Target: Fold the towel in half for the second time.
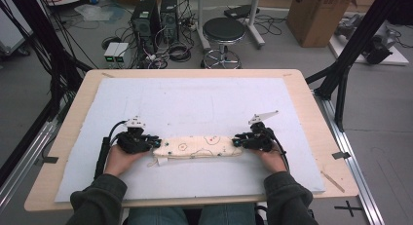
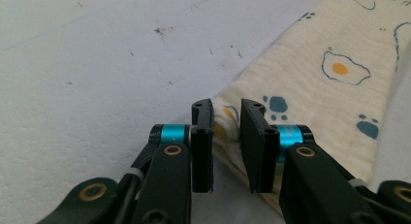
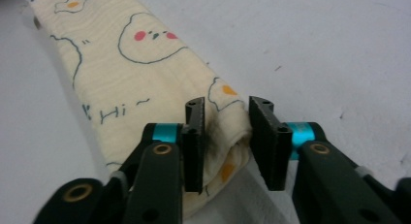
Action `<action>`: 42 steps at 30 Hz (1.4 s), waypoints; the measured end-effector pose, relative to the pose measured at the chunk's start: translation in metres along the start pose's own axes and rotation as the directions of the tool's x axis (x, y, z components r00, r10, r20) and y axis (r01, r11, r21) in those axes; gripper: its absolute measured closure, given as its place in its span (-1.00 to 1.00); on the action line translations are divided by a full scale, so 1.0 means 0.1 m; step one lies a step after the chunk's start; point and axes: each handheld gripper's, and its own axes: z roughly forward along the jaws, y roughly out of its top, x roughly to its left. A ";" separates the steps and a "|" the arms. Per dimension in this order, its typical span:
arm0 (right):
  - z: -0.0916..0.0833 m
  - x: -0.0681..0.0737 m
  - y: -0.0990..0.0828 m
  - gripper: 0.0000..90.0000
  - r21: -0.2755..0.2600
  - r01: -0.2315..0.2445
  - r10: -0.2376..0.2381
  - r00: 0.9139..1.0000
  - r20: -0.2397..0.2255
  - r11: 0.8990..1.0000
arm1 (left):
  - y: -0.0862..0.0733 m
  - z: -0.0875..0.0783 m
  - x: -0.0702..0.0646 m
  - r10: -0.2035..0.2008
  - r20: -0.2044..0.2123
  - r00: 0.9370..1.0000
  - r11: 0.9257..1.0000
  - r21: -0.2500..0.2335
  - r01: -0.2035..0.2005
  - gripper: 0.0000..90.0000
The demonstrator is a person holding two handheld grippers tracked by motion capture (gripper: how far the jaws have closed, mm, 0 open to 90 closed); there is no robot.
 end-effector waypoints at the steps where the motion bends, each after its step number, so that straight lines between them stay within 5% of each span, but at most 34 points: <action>1: 0.00 0.00 0.00 0.62 -0.004 0.005 -0.005 1.000 -0.001 1.000 | 0.00 0.00 0.00 0.000 0.001 1.000 1.000 -0.001 0.000 0.70; 13: -0.03 0.06 0.00 0.75 -0.010 0.033 -0.033 0.999 -0.008 0.999 | 0.00 -0.01 -0.04 0.022 -0.017 1.000 1.000 -0.008 -0.022 0.84; 21: -0.11 0.09 0.09 0.77 -0.008 0.064 -0.064 0.998 0.003 0.998 | 0.11 -0.08 -0.06 0.011 -0.036 0.999 0.998 -0.059 -0.013 0.86; 32: -0.14 -0.05 0.32 0.77 -0.010 0.057 -0.057 0.997 0.051 0.998 | 0.29 0.02 0.06 -0.046 -0.064 0.997 0.995 -0.096 0.039 0.87; 42: -0.01 -0.21 0.45 0.77 -0.030 0.031 -0.029 0.996 0.082 0.999 | 0.38 0.10 0.26 -0.101 -0.119 0.988 0.991 -0.103 0.089 0.87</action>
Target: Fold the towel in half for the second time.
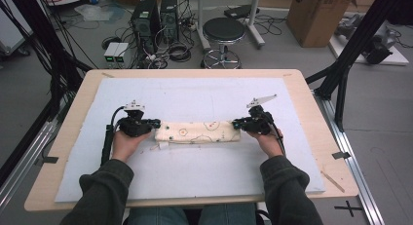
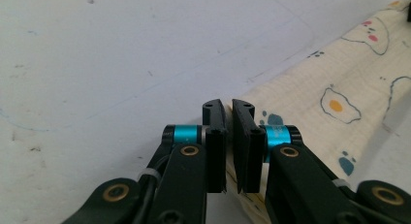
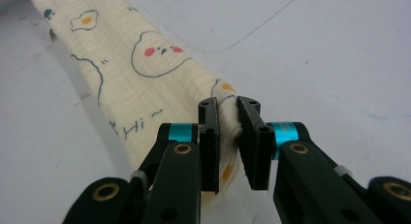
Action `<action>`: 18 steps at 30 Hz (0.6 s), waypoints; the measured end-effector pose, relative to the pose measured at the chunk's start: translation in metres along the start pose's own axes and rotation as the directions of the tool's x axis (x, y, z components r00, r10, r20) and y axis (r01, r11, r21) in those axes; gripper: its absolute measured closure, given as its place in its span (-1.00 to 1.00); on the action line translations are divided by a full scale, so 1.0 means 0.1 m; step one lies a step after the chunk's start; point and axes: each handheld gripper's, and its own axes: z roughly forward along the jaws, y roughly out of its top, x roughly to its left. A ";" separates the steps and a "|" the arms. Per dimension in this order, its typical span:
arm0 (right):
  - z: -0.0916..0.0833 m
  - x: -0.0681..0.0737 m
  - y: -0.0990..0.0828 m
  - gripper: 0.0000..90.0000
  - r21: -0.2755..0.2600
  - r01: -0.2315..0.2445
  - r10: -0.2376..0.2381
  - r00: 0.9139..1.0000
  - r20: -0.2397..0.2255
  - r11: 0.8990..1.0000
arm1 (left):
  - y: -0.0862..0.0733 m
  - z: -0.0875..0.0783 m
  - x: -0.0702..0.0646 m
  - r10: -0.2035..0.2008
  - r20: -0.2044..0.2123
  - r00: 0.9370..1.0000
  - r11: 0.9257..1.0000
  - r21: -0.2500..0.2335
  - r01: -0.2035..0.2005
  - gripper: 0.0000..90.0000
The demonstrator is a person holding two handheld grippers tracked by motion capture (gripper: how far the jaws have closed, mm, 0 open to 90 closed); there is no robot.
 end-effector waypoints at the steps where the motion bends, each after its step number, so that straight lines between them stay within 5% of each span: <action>1: 0.02 -0.02 0.01 0.77 0.002 -0.007 0.007 1.000 0.000 1.000 | 0.02 0.01 0.01 -0.005 0.000 1.000 1.000 -0.003 0.005 0.87; 18: 0.24 -0.16 0.10 0.76 -0.018 -0.065 0.066 0.997 0.039 0.998 | 0.00 0.16 0.19 -0.064 -0.055 0.996 0.998 -0.015 0.063 0.87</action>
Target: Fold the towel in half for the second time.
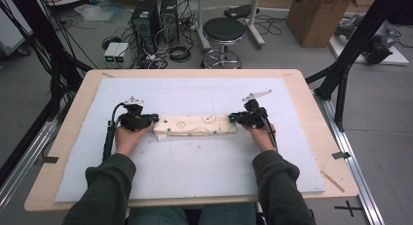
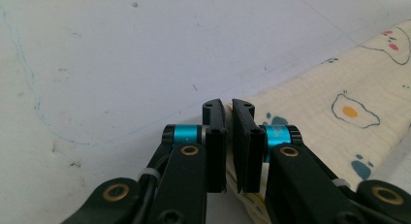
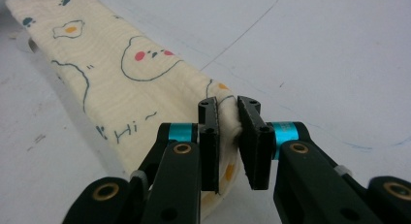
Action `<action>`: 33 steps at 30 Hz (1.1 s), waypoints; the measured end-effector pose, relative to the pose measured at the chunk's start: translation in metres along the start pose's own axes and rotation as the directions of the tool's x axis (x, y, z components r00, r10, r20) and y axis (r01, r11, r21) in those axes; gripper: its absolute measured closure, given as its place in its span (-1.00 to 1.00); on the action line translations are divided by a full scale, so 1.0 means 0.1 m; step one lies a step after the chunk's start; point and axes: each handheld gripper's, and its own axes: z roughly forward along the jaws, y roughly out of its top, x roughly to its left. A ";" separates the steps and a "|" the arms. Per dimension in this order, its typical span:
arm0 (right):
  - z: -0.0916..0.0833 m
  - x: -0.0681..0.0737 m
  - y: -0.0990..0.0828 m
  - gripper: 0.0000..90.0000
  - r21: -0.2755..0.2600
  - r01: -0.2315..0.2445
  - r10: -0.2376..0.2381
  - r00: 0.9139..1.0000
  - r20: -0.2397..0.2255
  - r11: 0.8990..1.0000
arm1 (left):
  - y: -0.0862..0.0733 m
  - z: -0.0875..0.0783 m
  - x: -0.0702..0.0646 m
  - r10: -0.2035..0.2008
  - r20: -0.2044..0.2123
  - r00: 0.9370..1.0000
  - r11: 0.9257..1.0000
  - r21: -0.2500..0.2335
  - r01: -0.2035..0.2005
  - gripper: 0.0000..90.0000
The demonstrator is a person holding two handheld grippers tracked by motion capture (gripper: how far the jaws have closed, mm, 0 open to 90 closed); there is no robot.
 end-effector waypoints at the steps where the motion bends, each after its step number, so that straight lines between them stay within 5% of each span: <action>1: 0.01 -0.01 -0.01 0.76 0.006 -0.007 0.007 1.000 -0.001 1.000 | 0.00 0.01 0.00 0.009 0.001 1.000 1.000 -0.001 -0.009 0.87; 11: 0.04 -0.04 -0.04 0.60 0.028 -0.046 0.046 0.999 -0.007 0.999 | 0.01 -0.01 -0.02 0.025 0.027 0.999 0.999 -0.034 -0.024 0.70; 17: -0.04 -0.02 -0.02 0.31 -0.004 -0.054 0.054 0.999 -0.006 0.999 | 0.03 -0.09 -0.02 0.019 0.043 0.999 0.999 -0.037 -0.018 0.53; 33: -0.27 0.00 -0.01 0.01 -0.078 -0.094 0.092 0.995 -0.034 0.993 | 0.06 -0.30 -0.01 0.008 0.060 0.998 0.998 -0.069 -0.004 0.26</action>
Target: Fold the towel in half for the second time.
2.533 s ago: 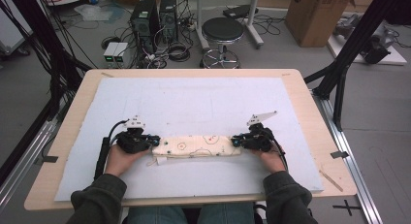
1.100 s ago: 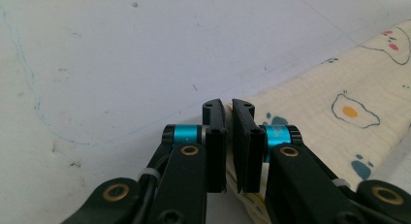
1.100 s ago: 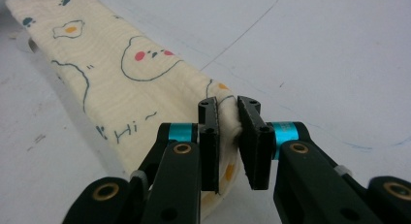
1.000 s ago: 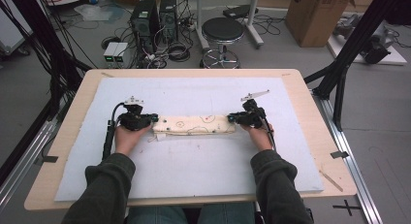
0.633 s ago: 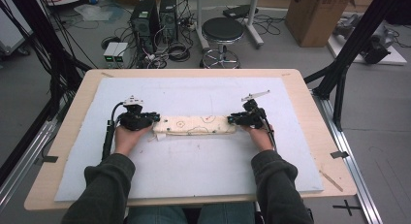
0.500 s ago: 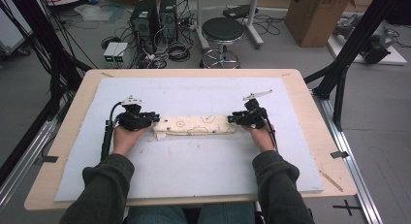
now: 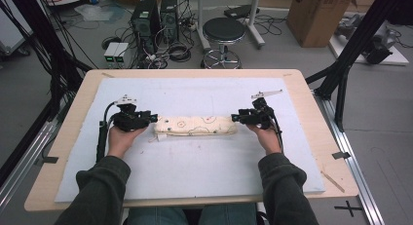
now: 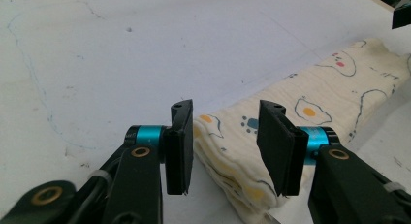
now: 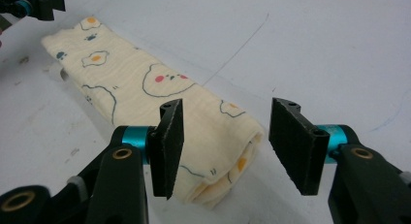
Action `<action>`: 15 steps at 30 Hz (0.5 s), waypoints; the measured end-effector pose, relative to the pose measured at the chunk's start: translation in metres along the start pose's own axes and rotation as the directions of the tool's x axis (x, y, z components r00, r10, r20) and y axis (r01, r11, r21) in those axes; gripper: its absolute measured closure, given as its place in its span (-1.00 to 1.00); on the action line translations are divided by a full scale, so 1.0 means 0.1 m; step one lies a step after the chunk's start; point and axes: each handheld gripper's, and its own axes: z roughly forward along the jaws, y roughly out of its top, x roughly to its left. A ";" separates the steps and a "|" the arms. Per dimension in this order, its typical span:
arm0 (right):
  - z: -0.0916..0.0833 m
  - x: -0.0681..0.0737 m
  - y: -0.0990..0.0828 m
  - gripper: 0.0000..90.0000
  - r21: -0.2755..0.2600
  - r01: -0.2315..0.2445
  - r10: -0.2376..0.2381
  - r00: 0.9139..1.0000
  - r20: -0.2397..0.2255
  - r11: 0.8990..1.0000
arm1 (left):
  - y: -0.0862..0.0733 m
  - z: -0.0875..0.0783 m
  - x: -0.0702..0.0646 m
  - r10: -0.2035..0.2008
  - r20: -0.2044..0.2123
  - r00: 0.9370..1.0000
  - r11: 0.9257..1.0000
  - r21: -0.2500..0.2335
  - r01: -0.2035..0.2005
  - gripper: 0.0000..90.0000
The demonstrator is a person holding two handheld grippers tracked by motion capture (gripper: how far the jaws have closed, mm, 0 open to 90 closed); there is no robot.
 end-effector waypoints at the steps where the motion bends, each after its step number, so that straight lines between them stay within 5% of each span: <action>1: 0.00 0.01 0.00 -0.01 -0.004 0.001 -0.001 1.000 -0.001 1.000 | 0.00 -0.01 0.00 0.001 -0.001 1.000 1.000 -0.001 -0.001 0.25; 15: -0.08 0.07 0.01 -0.21 -0.018 0.012 -0.012 1.000 0.002 1.000 | 0.03 -0.09 -0.10 0.035 0.040 0.999 0.999 -0.010 -0.034 0.15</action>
